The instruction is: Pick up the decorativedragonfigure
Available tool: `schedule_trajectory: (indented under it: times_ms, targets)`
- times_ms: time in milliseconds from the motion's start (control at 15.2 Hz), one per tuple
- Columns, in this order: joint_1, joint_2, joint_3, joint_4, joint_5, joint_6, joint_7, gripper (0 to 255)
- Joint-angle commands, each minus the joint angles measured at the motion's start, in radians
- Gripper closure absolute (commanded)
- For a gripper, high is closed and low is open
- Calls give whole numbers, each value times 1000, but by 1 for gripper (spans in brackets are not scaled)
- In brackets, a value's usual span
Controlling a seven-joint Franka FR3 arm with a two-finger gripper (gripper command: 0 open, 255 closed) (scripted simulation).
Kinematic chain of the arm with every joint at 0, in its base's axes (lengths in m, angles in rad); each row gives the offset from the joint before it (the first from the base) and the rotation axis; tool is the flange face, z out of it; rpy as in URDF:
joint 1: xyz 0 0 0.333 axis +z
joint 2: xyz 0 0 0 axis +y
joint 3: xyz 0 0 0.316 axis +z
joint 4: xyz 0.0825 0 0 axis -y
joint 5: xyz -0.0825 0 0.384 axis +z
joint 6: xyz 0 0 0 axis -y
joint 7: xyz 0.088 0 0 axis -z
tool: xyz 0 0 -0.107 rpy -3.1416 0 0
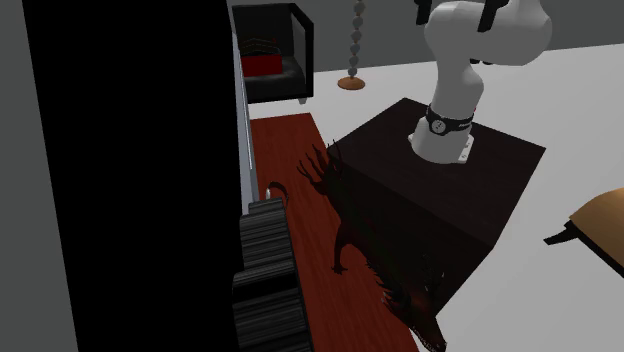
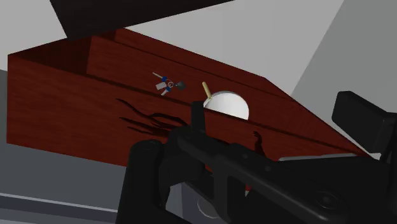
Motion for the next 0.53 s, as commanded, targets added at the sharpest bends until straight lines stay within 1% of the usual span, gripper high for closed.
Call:
schedule_trajectory:
  times_ms: [0,264,462]
  targets:
    - [0,0,0,0,0,0,0,0]
    - [43,71,-75,-58,-51,151,-228,0]
    - [79,148,-130,-79,-78,267,-397,0]
